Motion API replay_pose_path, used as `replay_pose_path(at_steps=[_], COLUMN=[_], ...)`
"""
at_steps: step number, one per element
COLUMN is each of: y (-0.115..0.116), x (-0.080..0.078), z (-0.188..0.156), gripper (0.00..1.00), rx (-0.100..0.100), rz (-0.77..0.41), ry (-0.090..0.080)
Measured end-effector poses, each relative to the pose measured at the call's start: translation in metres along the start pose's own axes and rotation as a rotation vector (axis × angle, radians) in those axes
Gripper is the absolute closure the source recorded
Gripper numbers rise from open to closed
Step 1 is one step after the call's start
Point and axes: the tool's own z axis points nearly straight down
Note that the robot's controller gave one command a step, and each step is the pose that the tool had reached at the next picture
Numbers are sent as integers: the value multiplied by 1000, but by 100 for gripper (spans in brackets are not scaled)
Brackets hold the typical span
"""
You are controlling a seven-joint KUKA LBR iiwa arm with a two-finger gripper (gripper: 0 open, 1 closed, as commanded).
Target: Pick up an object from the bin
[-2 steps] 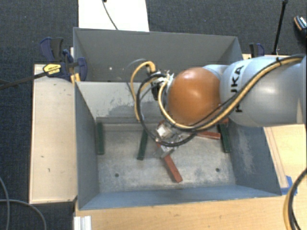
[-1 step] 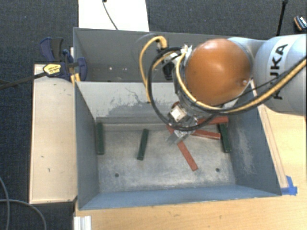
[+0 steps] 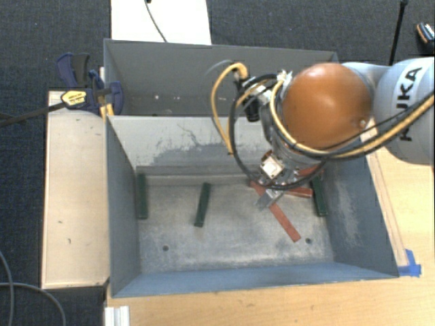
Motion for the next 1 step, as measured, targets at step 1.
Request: replay_pose_path(at_steps=[1], y=[-1], x=[-78], z=[-76], gripper=[100], rx=[13], rz=[-45], ry=[0])
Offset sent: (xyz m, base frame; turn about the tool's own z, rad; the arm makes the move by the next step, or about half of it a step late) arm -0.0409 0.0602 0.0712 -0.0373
